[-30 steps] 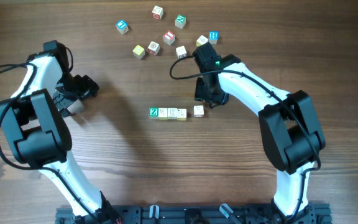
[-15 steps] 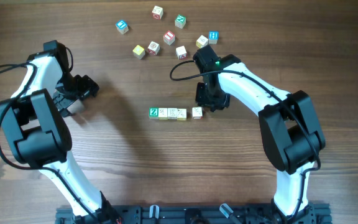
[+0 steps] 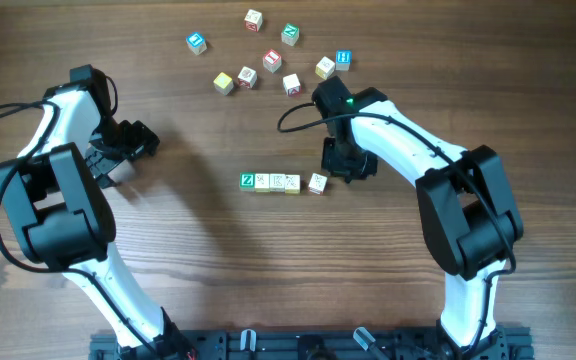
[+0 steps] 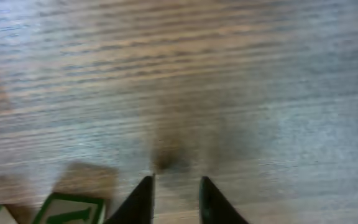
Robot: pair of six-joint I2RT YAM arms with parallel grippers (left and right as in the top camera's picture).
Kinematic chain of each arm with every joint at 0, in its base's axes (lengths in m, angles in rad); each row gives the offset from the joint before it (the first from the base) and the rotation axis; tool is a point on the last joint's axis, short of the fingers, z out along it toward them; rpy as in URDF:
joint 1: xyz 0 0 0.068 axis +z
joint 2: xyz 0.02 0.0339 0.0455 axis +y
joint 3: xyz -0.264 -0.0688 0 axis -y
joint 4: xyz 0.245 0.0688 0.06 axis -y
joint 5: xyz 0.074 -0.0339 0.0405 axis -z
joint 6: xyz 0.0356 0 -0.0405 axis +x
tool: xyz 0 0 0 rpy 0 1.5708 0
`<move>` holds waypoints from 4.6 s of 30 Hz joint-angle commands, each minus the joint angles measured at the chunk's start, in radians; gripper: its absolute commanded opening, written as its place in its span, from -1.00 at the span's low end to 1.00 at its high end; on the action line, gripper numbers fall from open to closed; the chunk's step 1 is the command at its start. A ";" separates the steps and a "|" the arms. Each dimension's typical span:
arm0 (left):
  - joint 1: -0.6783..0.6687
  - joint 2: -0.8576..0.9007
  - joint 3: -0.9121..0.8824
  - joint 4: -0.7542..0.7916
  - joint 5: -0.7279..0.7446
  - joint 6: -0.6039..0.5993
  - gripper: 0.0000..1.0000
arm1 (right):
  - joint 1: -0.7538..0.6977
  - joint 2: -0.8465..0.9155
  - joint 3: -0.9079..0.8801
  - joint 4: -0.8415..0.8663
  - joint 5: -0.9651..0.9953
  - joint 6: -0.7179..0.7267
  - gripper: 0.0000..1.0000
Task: Form a horizontal line
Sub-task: 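Open the right gripper and lift it up and right of the V block, then lower the right gripper and push the V block leftward against the row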
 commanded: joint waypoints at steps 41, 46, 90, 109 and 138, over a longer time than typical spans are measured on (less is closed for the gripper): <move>0.007 0.021 -0.012 0.003 -0.032 0.001 1.00 | 0.003 -0.007 -0.006 0.059 -0.191 -0.001 -0.91; 0.007 0.021 -0.012 0.003 -0.032 0.001 1.00 | 0.003 -0.007 -0.006 0.078 -0.269 -0.027 -0.91; 0.007 0.021 -0.012 0.003 -0.032 0.001 1.00 | 0.003 -0.007 -0.006 0.002 -0.270 -0.035 -0.92; 0.007 0.021 -0.012 0.003 -0.032 0.001 1.00 | 0.043 -0.007 -0.006 0.028 -0.257 -0.052 -0.91; 0.007 0.021 -0.012 0.003 -0.032 0.001 1.00 | 0.043 -0.007 -0.006 0.054 -0.236 -0.103 -0.86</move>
